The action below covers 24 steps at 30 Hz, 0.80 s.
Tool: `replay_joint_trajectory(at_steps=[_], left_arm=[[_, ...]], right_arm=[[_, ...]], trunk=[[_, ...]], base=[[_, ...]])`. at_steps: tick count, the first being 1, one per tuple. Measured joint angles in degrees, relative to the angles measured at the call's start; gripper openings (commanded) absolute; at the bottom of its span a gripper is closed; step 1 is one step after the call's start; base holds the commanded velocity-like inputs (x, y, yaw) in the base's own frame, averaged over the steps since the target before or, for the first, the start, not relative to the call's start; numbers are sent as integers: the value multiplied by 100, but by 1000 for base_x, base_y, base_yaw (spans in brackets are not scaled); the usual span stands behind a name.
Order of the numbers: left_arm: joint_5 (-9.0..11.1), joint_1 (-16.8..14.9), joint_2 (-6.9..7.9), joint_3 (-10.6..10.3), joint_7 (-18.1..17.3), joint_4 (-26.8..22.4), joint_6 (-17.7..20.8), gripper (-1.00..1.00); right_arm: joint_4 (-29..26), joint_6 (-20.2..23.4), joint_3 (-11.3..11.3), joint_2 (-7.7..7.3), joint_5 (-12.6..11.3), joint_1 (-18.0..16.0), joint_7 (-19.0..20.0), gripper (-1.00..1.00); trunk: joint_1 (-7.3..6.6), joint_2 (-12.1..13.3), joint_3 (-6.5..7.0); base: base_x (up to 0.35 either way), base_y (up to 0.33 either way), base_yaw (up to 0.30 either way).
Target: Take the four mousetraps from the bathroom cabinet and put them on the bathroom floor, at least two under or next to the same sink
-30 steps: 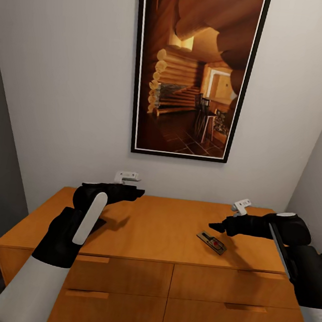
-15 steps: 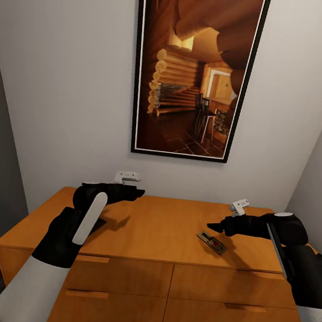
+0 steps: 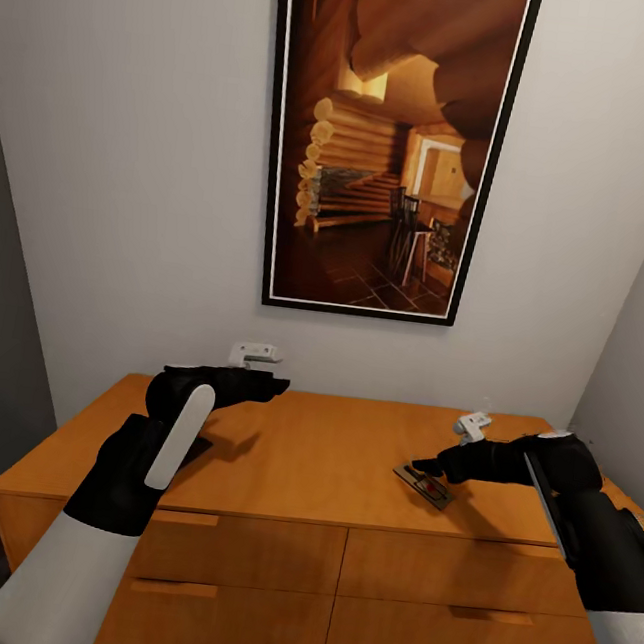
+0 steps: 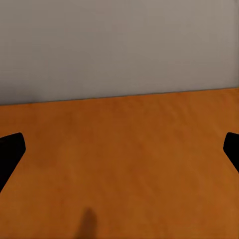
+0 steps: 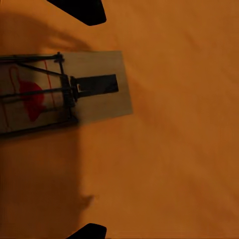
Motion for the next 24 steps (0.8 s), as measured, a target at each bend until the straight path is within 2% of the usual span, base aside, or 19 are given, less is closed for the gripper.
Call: replay_joint_trajectory(at_steps=[10, 24], left_arm=[[1, 0, 0, 2, 0, 1, 0, 100], [0, 0, 0, 2, 0, 8, 0, 100]], right_arm=[[378, 1, 282, 4, 35, 0, 2, 100], [380, 1, 342, 8, 41, 0, 5, 100]], trunk=[[0, 0, 0], [0, 0, 0]], base=[[0, 0, 0], [0, 0, 0]])
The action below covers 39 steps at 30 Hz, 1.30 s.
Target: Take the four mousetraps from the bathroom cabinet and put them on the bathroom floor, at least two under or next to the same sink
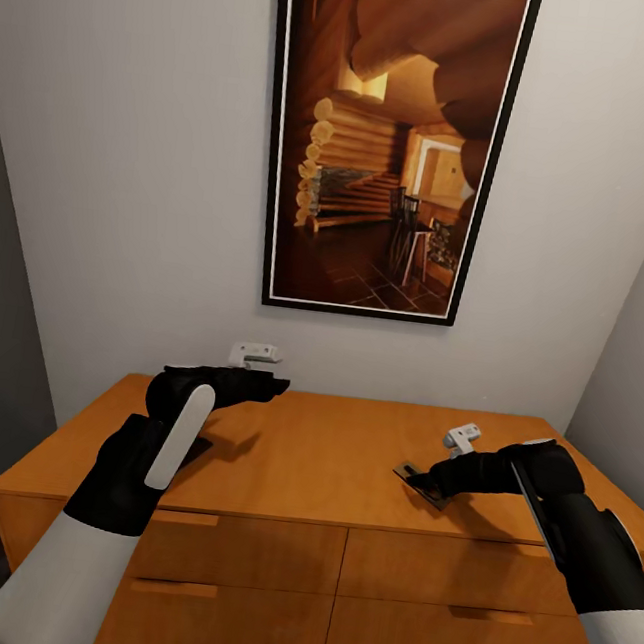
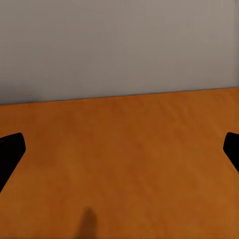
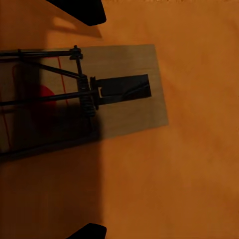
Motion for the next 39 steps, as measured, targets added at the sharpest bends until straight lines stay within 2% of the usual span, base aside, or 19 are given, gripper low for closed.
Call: replay_joint_trajectory(at_steps=[39], left_arm=[[1, 1, 0, 4, 0, -8, 0, 100]], right_arm=[[87, -24, 14, 28, -37, -3, -5, 100]], trunk=[[0, 0, 1]], base=[[0, 0, 0]])
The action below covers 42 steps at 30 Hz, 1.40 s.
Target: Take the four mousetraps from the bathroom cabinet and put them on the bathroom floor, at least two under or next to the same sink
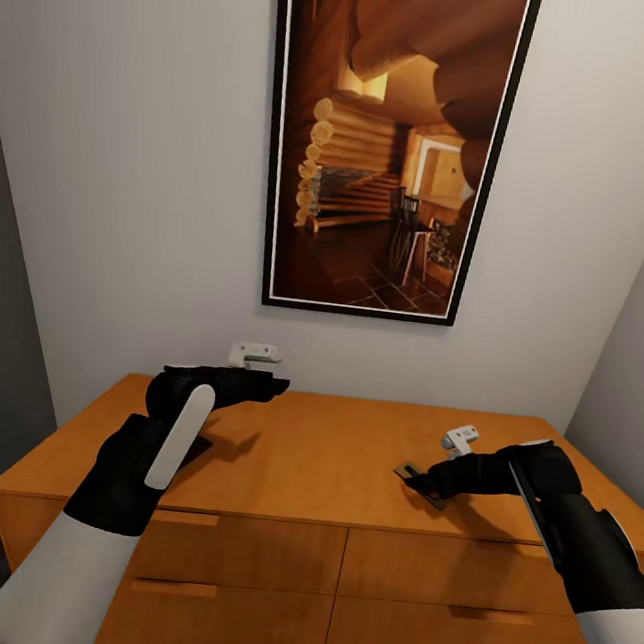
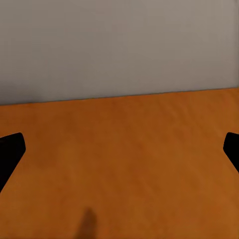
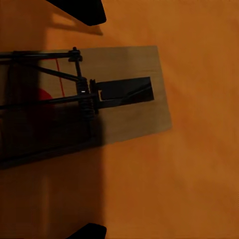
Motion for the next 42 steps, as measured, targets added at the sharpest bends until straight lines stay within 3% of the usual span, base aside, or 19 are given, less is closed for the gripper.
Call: replay_joint_trajectory(at_steps=[5, 6, 29, 36, 42], left_arm=[[1, 1, 0, 0, 0, 0, 0, 100], [1, 1, 0, 0, 0, 0, 0, 100], [8, 0, 0, 0, 0, 0, -1, 100], [9, -1, -5, -1, -1, 0, -9, 100], [9, -1, -9, -1, 0, -6, -17, 100]], right_arm=[[12, -27, -7, 74, 27, -3, 5, 100], [14, -31, -8, 85, 30, -3, 6, -100], [5, -11, -3, 128, -50, -1, 48, -100], [47, 28, -70, 82, -231, -1, 36, -100], [203, 28, -187, 45, -183, -67, 18, -100]], trunk=[[0, 0, 1], [0, 0, 1], [0, 0, 0], [0, 0, 0], [0, -1, 0]], base=[[0, 0, 0], [0, 0, 0], [0, 0, 0], [0, 0, 0], [0, 0, 0]])
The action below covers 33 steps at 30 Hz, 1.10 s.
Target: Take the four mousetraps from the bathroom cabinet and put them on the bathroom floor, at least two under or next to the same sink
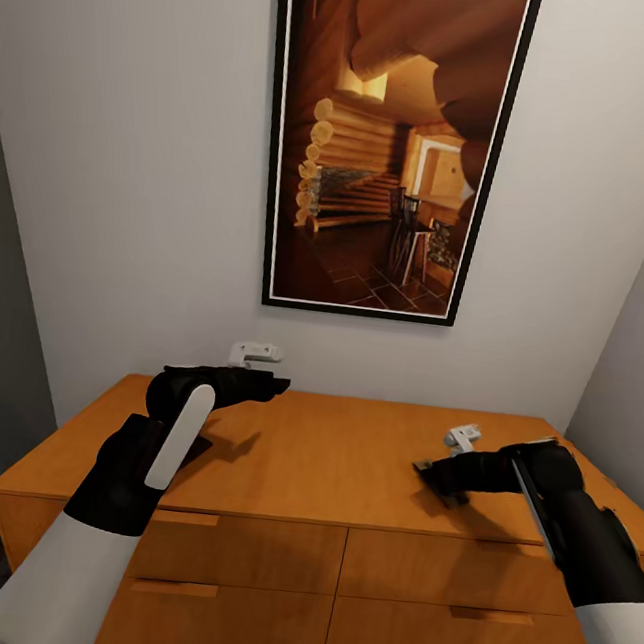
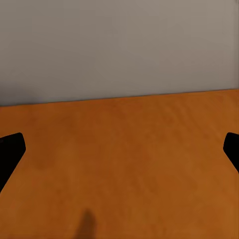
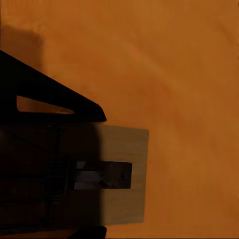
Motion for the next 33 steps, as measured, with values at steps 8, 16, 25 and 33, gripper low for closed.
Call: replay_joint_trajectory(at_steps=[8, 16, 25, 33], left_arm=[[-2, 0, 1, 0, 0, -9, -1, 100], [-1, 0, 0, -4, 0, -9, -6, 100], [0, 0, -8, -8, 0, -11, -16, 100], [0, 0, -9, -8, 0, -9, -26, 100]], right_arm=[[209, -9, -62, -13, 192, -559, -62, -100], [241, -9, -86, 10, 196, -859, -276, -100], [256, -8, -138, 59, 240, -1149, -811, -100], [196, -7, -284, 87, 254, -1183, -940, -100]], trunk=[[0, 1, -1], [0, 1, -1], [0, 1, -1], [0, 1, -1]], base=[[0, 0, 0], [0, 0, 0], [0, 0, 0], [0, 0, 0]])
